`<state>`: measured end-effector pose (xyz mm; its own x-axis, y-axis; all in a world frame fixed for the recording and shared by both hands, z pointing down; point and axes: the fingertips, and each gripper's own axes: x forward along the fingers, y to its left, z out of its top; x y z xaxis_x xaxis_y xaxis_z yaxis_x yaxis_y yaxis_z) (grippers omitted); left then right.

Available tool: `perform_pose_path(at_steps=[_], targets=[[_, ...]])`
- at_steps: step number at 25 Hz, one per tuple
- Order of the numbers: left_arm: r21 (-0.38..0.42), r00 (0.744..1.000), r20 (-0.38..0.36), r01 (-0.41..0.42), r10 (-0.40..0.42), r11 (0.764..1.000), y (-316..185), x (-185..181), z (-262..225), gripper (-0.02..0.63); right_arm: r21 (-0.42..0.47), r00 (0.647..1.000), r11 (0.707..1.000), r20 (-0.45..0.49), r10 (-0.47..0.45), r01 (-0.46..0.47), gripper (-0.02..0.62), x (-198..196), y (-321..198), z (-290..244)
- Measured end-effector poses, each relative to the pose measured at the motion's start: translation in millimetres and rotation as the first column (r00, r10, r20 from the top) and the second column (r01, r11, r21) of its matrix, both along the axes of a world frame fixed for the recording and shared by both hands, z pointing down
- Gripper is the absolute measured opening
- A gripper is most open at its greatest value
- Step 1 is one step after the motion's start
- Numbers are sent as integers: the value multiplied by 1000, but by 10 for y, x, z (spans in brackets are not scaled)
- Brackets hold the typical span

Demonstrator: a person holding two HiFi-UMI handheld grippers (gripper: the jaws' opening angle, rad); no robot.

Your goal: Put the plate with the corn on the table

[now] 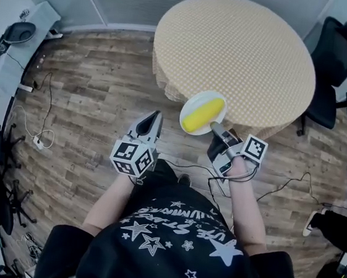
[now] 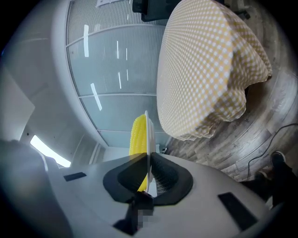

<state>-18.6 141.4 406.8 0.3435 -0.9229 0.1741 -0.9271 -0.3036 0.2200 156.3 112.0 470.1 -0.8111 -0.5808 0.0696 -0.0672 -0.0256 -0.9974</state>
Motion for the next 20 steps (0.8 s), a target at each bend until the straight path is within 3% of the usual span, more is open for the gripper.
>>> perform_pose_path(at_steps=[9,20], targets=[[8,1000,-18,16,-16,1000,-359,-116,-7,11,1,1000,1000,-4,-11,11,38,-82,-365,8],[25,997,-27,-75,76,997,-1301,-326,-63,11,5,998,998,-9,66,-66,38,-296,-1106,-81]])
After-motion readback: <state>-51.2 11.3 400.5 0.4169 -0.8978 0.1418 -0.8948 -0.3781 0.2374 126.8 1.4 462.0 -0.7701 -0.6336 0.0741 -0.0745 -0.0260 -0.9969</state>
